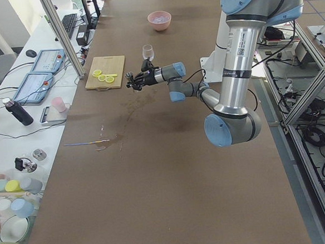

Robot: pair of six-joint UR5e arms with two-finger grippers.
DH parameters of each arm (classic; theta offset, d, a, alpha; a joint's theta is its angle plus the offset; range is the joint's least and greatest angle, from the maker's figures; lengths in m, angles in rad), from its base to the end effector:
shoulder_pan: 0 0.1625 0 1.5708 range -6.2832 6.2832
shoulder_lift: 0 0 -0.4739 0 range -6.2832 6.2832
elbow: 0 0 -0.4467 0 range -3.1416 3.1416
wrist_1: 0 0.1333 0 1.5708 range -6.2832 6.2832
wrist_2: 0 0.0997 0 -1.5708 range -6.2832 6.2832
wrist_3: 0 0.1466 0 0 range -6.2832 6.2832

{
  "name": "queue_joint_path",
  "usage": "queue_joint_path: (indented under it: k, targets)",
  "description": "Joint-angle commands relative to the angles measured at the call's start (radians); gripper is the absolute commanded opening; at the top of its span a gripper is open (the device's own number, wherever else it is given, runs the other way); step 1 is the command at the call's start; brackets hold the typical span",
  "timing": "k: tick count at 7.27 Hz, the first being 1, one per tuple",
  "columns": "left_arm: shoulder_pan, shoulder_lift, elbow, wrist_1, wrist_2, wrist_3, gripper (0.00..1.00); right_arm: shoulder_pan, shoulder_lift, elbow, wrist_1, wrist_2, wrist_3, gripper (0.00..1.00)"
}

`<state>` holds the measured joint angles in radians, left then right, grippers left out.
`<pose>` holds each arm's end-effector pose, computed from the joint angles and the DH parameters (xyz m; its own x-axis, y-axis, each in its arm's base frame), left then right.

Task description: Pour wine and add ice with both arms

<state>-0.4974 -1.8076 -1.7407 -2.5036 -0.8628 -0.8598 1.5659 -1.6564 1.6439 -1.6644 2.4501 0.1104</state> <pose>0.4645 -0.5124 0.3749 0.7522 0.1557 -0.6403 0.5647 0.3484 0.7482 0.0180 -0.4955 0.7438 0.6347 0.1875 0.7496 -0.0655 0.9797 -0.1897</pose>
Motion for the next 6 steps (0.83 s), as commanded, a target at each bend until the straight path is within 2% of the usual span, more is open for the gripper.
queue_joint_path:
  k: [1, 4, 6]
  targets:
    - [-0.007, -0.024, -0.066, 0.012, -0.064, 0.097, 0.00, -0.004, 0.004, -0.018, 0.002, 0.012, 0.000, 1.00]
    - [-0.004, -0.082, -0.080, 0.034, -0.102, 0.191, 0.00, -0.010, 0.006, -0.025, 0.002, 0.013, 0.002, 1.00]
    - [0.002, -0.142, -0.149, 0.246, -0.108, 0.220, 0.00, -0.010, 0.004, -0.027, 0.002, 0.015, 0.003, 1.00]
